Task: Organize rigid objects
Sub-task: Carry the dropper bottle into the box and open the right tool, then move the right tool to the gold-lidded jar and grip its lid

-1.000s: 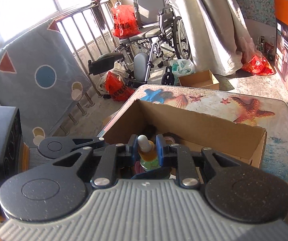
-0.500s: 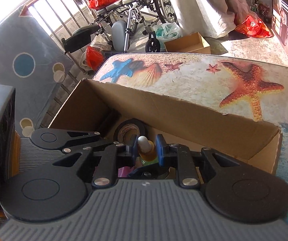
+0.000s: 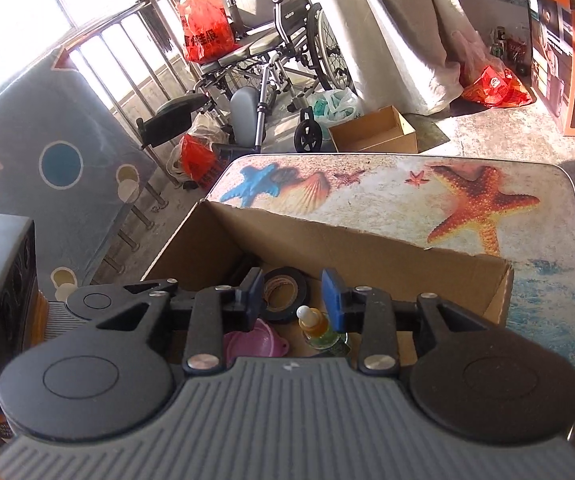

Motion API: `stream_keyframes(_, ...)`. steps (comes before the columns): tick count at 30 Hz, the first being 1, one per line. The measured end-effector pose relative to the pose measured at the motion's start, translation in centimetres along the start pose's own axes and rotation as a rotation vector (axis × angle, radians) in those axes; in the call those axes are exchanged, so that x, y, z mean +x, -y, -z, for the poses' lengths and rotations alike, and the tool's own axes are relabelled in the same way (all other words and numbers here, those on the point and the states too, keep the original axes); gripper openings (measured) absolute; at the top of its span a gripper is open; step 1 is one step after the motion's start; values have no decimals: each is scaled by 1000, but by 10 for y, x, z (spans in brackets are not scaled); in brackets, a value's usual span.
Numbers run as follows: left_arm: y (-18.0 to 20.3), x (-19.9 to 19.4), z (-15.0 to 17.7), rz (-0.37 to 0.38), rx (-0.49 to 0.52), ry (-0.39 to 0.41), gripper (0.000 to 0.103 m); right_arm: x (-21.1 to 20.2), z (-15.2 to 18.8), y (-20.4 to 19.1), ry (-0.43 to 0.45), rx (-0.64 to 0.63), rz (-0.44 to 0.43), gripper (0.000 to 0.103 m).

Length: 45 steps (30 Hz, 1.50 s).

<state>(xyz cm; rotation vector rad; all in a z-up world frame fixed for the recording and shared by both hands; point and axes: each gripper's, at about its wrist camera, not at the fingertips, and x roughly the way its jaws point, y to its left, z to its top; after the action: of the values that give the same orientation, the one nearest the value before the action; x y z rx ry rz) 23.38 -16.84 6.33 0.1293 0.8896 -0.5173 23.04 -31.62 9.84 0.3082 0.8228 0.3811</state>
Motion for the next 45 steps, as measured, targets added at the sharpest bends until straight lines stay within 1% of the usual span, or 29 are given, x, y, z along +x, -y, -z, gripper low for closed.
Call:
stream_keyframes(1, 1, -13, 3, 14, -3, 20, 71, -17, 2, -3, 31, 6, -8, 34)
stream_keyframes(2, 2, -27, 8, 25, -2, 43, 75, -33, 5, -7, 58, 6, -16, 35)
stream_keyframes(3, 3, -43, 13, 36, -2, 69, 79, -54, 10, -12, 96, 5, -22, 40)
stream_keyframes(4, 4, -54, 18, 44, -2, 88, 80, -71, 16, -17, 127, 0, -26, 45)
stream_keyframes(7, 7, -96, 41, 74, 21, 136, 84, -119, 42, -32, 208, -19, -37, 51)
stream_keyframes(9, 9, -115, 61, 92, 26, 153, 92, -145, 63, -41, 249, -19, -50, 55)
stream_keyframes(10, 9, -122, 72, 102, 26, 155, 93, -152, 72, -44, 263, -18, -58, 58)
stream_keyframes(12, 8, -131, 92, 116, 26, 147, 97, -168, 102, -52, 293, -6, -71, 62)
stream_keyframes(15, 3, -136, 132, 93, 6, 143, 100, -174, 145, -62, 307, 5, -65, 64)
stream_keyframes(18, -3, -133, 165, 55, -8, 144, 102, -159, 180, -69, 281, 34, -67, 64)
stream_keyframes(19, -5, -131, 174, 42, -12, 145, 103, -153, 186, -69, 268, 46, -75, 64)
stream_keyframes(20, -8, -129, 184, 25, -15, 146, 103, -140, 195, -70, 243, 67, -87, 64)
stream_keyframes(22, -11, -125, 194, 14, -20, 138, 103, -115, 206, -72, 194, 113, -93, 64)
stream_keyframes(23, -14, -123, 200, 17, -26, 135, 103, -104, 210, -73, 172, 128, -97, 64)
stream_keyframes(26, -21, -114, 213, 65, -51, 136, 103, -71, 217, -79, 114, 167, -108, 62)
stream_keyframes(28, -24, -107, 223, 74, -54, 147, 103, -51, 216, -83, 80, 186, -123, 58)
stream_keyframes(29, -24, -102, 227, 62, -51, 145, 103, -39, 216, -85, 65, 193, -135, 57)
stream_keyframes(32, -23, -83, 234, -19, -21, 115, 103, -12, 213, -87, 31, 198, -135, 49)
stream_keyframes(34, -21, -74, 237, -72, 11, 108, 102, 5, 210, -87, 8, 204, -132, 42)
stream_keyframes(36, -20, -68, 239, -93, 37, 106, 96, 19, 208, -87, -8, 207, -137, 37)
stream_keyframes(37, -21, -64, 239, -98, 46, 103, 95, 26, 206, -86, -17, 206, -139, 37)
stream_keyframes(40, -22, -54, 238, -102, 51, 85, 85, 41, 204, -87, -42, 195, -130, 36)
stream_keyframes(41, -22, -51, 237, -102, 50, 79, 79, 46, 203, -87, -52, 192, -126, 36)
stream_keyframes(42, -22, -47, 236, -108, 50, 71, 75, 50, 202, -86, -63, 191, -129, 35)
stream_keyframes(45, -23, -45, 235, -119, 50, 73, 73, 62, 201, -89, -94, 180, -126, 34)
